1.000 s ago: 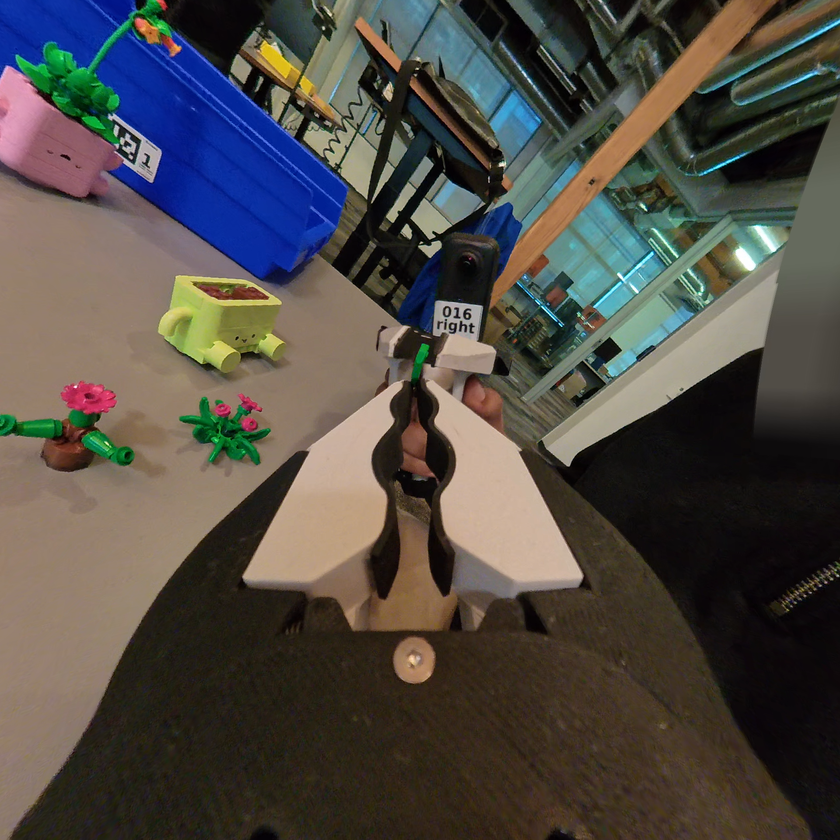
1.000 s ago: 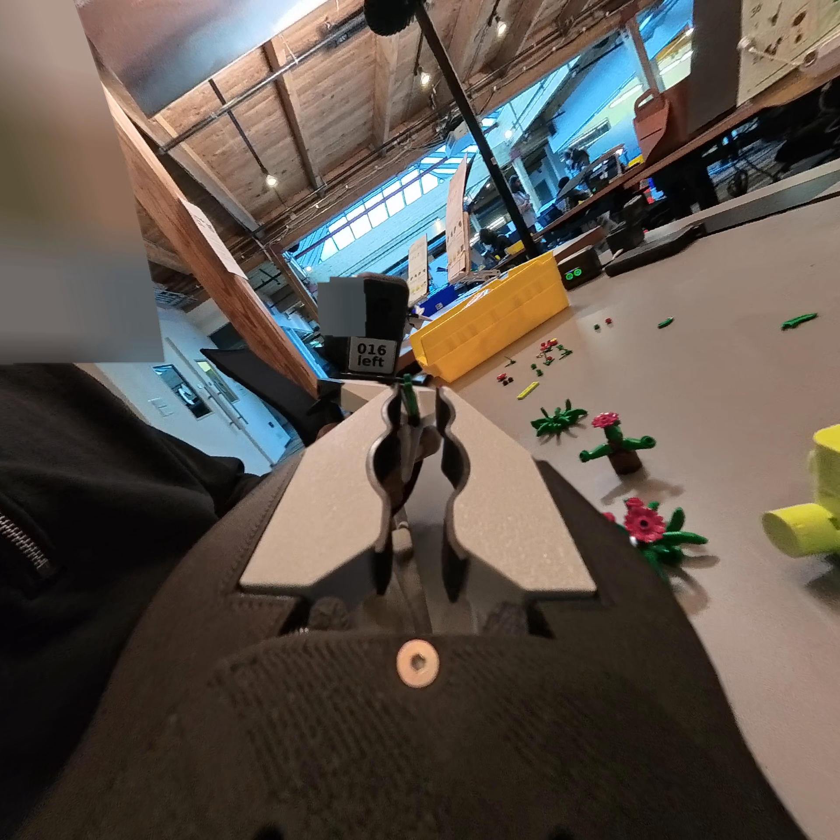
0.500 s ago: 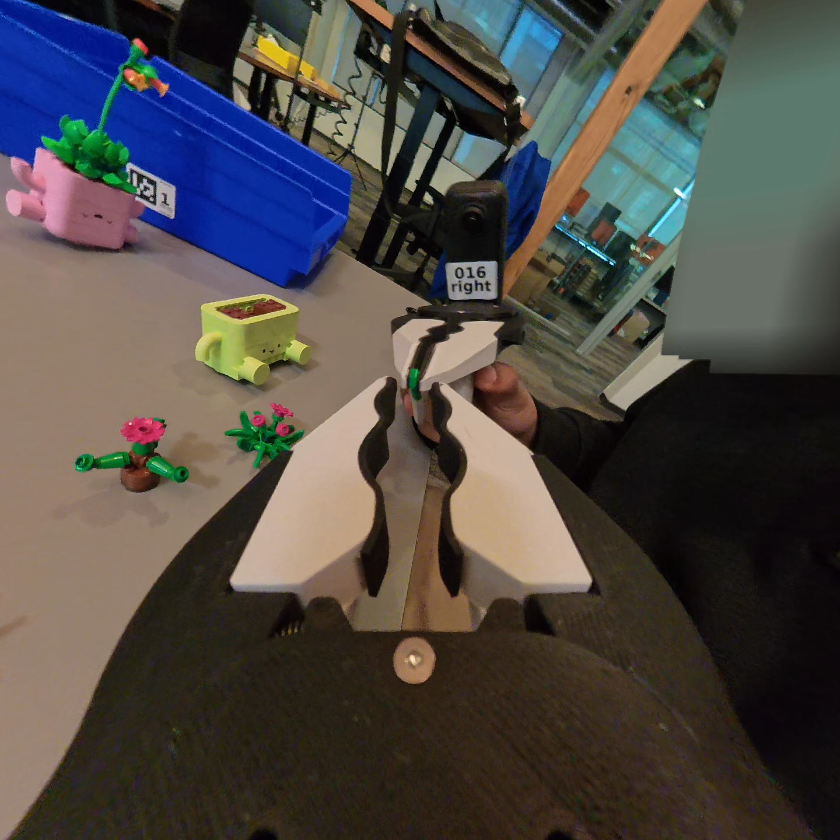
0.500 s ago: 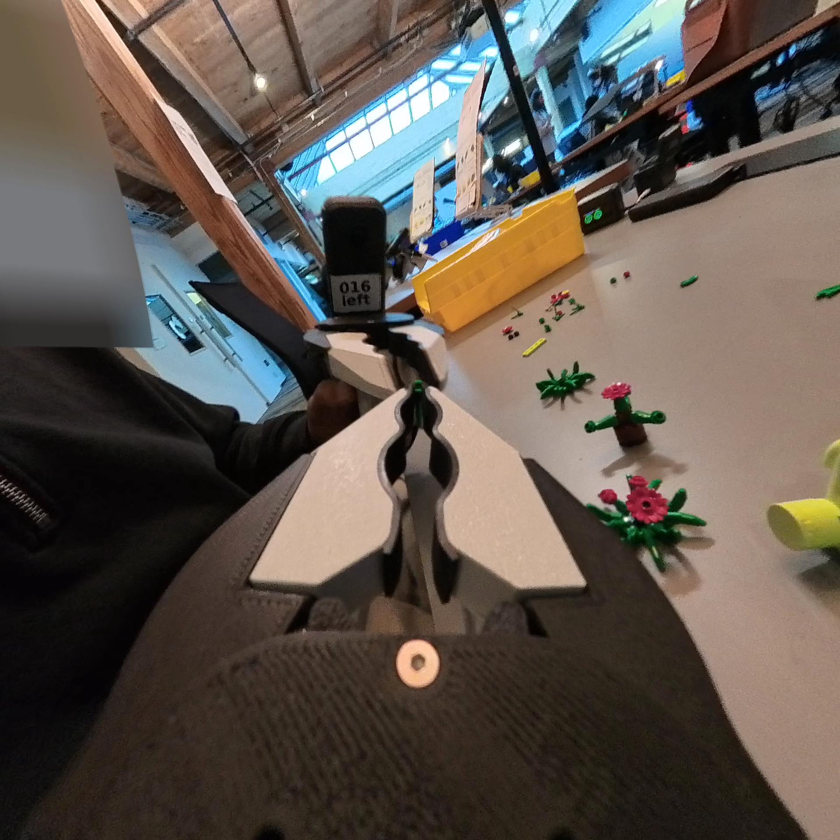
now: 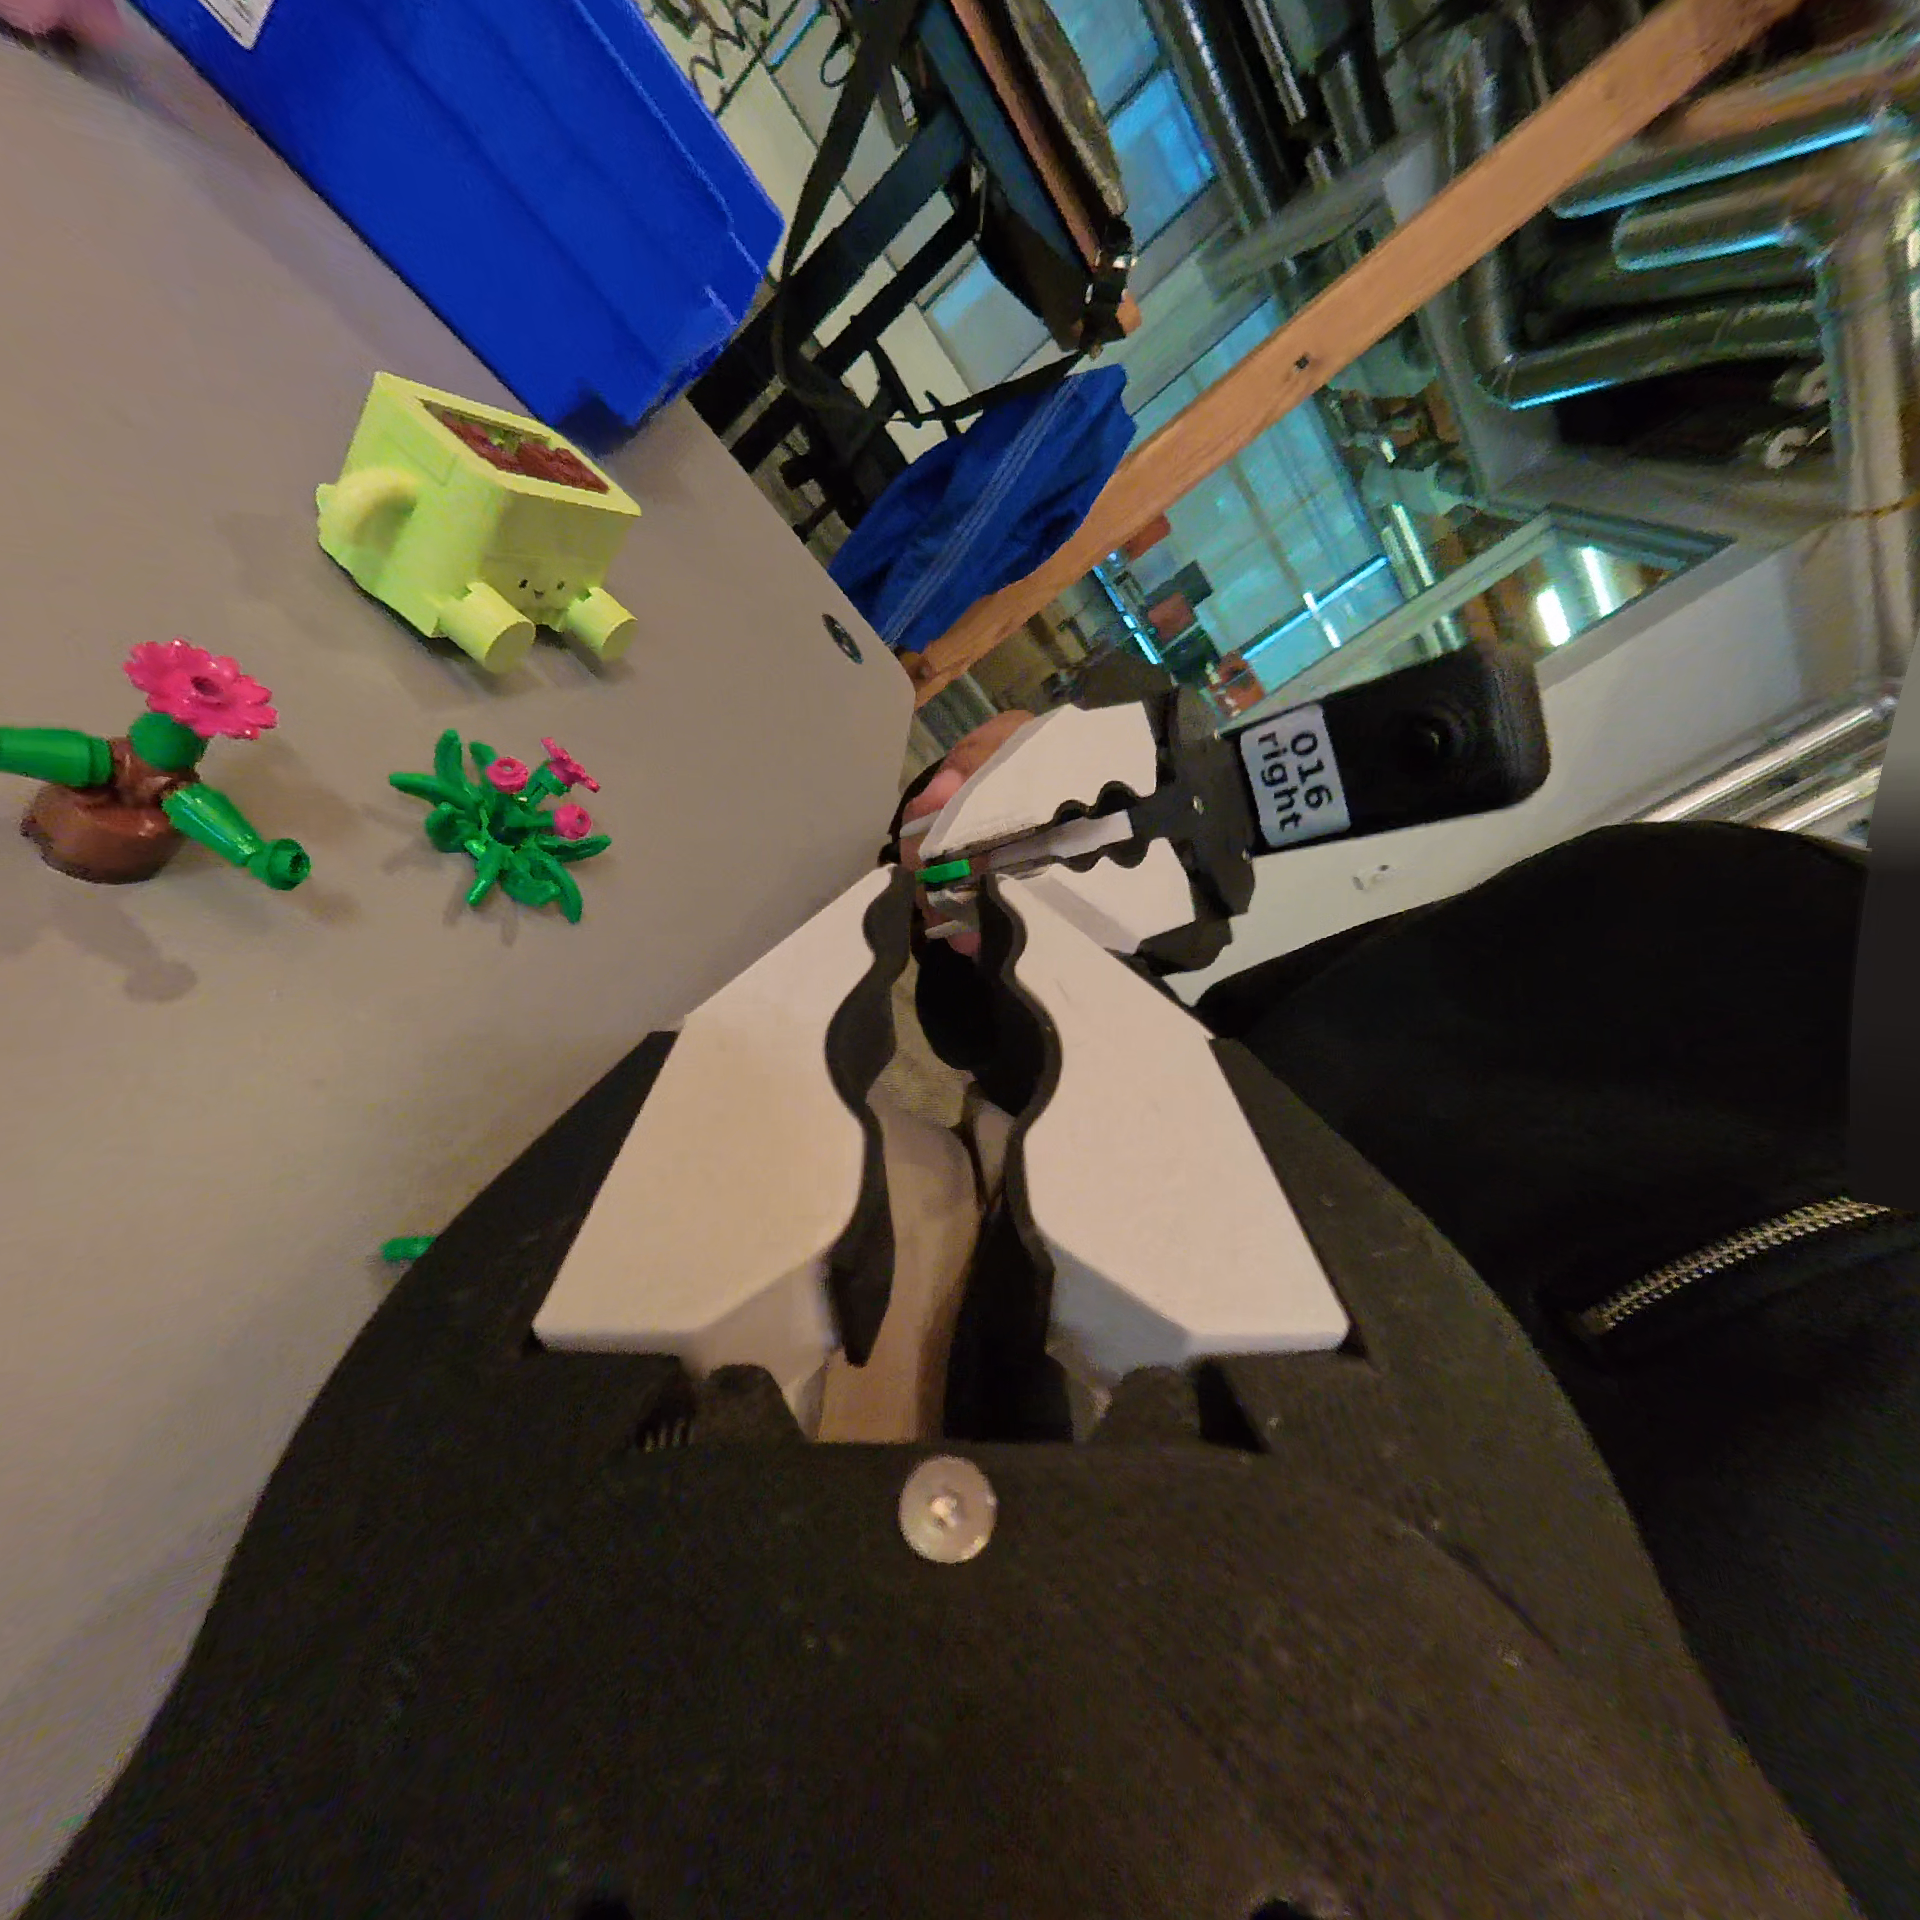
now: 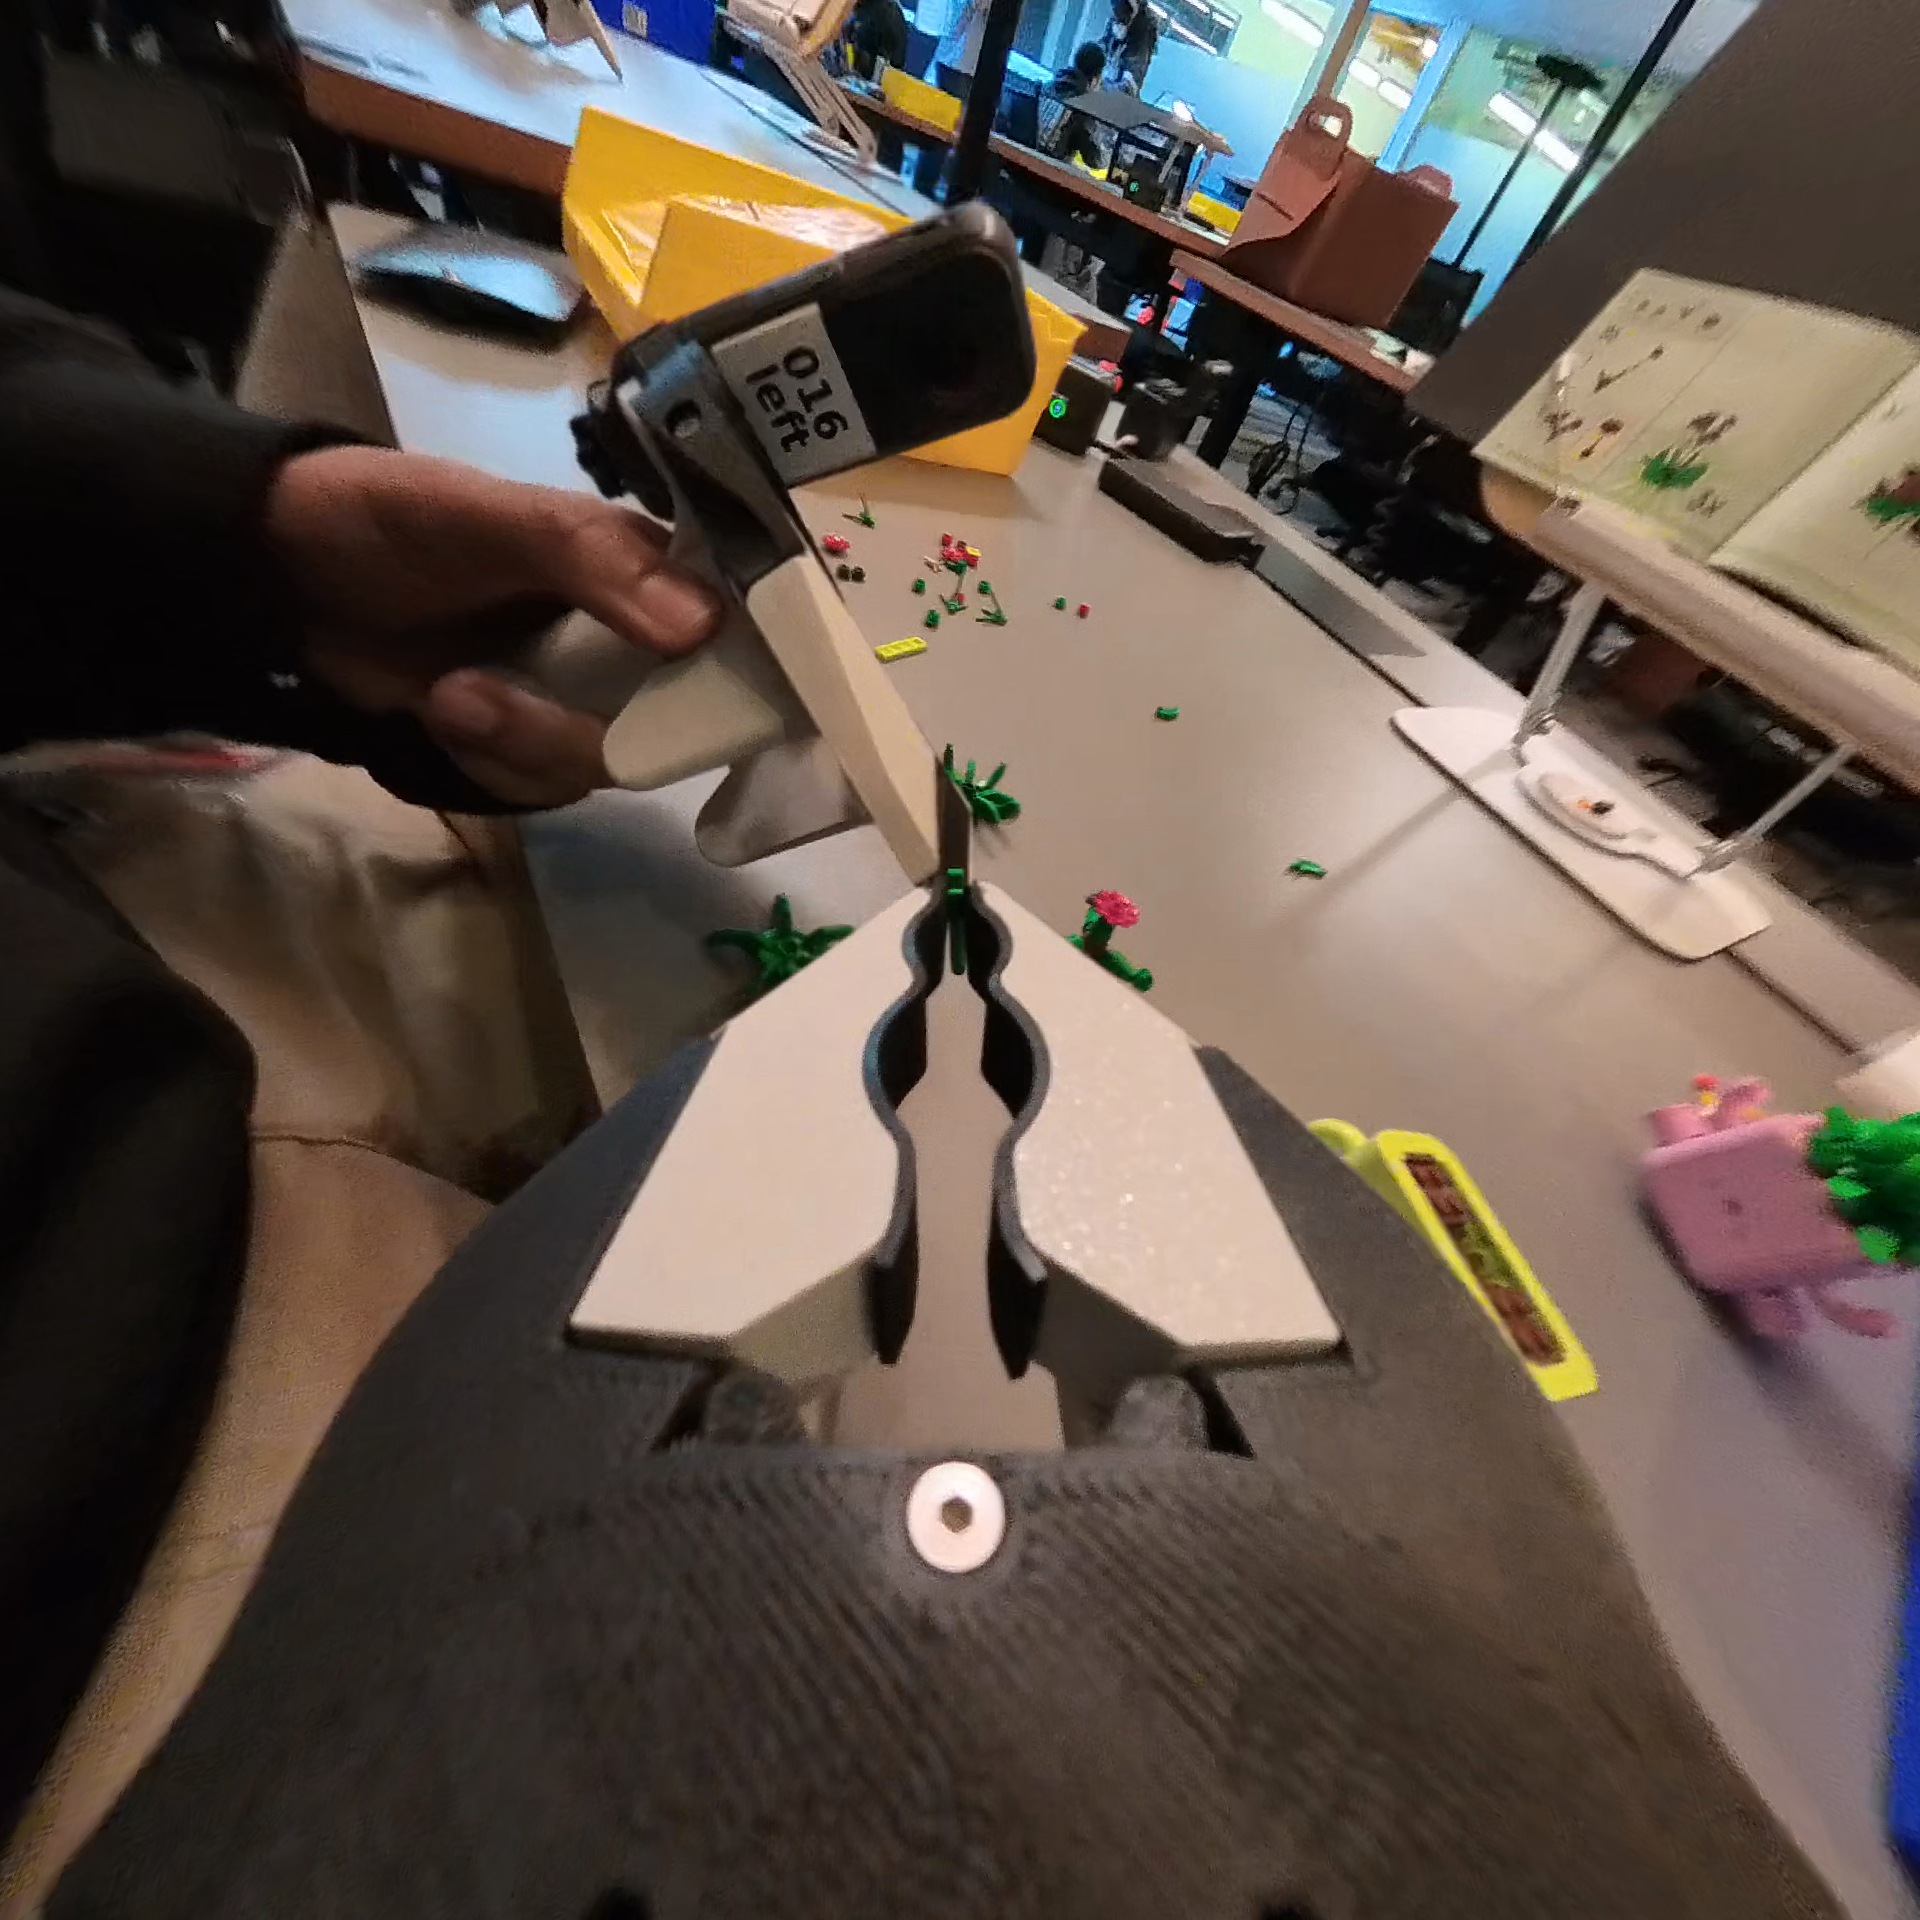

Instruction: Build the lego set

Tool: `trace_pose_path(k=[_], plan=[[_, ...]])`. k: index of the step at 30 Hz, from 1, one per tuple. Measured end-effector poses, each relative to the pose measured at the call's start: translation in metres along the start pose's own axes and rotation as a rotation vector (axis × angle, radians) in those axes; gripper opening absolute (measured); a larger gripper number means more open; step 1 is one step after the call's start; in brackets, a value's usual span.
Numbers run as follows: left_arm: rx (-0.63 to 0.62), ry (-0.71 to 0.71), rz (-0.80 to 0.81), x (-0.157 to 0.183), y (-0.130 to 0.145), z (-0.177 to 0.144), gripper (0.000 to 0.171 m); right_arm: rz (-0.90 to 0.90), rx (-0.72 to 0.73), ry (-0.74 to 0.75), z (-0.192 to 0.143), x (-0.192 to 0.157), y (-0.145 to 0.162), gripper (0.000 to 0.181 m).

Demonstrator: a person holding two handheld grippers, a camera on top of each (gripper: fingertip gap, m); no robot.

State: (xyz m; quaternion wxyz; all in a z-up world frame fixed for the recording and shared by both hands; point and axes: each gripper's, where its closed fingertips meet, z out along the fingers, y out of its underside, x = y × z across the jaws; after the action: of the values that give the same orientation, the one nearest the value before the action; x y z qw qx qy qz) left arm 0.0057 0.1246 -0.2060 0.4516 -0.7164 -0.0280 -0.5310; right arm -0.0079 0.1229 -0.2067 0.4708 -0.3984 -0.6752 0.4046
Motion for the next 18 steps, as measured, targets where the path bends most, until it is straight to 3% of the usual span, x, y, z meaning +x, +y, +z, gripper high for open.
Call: trace_pose_path(k=[9, 18], plan=[[0.000, 0.076, -0.103, 0.003, 0.002, 0.001, 0.008, -0.190, -0.018, 0.048, -0.002, -0.004, 0.000, 0.000], [0.002, 0.151, -0.145, 0.012, 0.000, -0.002, 0.005, -0.131, 0.048, 0.006, -0.005, -0.007, -0.006, 0.006]])
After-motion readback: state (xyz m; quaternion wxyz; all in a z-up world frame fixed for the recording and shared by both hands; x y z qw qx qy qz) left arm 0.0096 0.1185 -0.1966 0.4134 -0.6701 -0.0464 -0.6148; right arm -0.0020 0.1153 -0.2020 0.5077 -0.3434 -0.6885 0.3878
